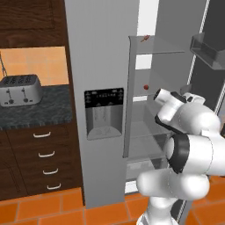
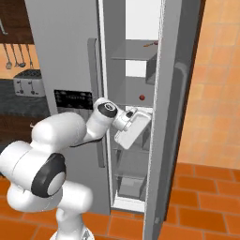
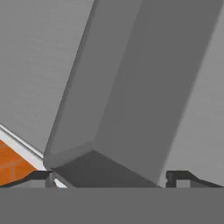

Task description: Take the strawberry from the fridge and place it on top of the pancake, located on the dining counter.

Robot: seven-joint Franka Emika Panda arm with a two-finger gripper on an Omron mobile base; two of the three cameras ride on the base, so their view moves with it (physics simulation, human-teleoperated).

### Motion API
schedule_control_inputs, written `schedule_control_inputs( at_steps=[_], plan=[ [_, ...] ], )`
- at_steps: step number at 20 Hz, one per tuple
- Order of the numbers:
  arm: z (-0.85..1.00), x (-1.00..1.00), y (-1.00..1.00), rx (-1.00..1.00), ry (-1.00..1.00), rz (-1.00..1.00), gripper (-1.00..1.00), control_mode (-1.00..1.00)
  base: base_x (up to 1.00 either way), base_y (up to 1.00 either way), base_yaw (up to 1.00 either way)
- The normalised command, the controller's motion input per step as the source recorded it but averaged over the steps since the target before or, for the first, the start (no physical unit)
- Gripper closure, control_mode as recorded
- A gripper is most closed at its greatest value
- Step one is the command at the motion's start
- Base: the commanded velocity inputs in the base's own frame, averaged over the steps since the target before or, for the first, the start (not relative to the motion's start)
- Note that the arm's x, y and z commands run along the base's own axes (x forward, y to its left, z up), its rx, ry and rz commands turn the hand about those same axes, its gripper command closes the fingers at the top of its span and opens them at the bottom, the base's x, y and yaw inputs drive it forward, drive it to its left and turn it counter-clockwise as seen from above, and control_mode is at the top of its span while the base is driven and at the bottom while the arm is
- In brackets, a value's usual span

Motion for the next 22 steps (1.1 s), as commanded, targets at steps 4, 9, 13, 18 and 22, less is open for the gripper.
schedule_control_inputs(
  at_steps=[4, 9, 13, 18, 22],
  plan=[
    [0.0, 0.0, -0.72, 0.0, -0.01, 0.08, -1.0, -1.0, 0.0, 0.0, 0.0],
    [0.0, 0.0, -0.41, 0.0, 0.0, 0.15, -1.0, -1.0, 0.0, 0.0, 0.0],
    [0.0, 0.03, -0.47, 0.0, 0.0, 0.19, -1.0, -1.0, 0.0, 0.0, 0.0],
    [0.0, 0.07, -0.34, 0.02, 0.0, 0.09, -1.0, -1.0, 0.0, 0.0, 0.0],
    [0.04, 0.03, 0.19, 0.03, 0.0, 0.0, -1.0, -1.0, 0.0, 0.0, 0.0]
  ],
)
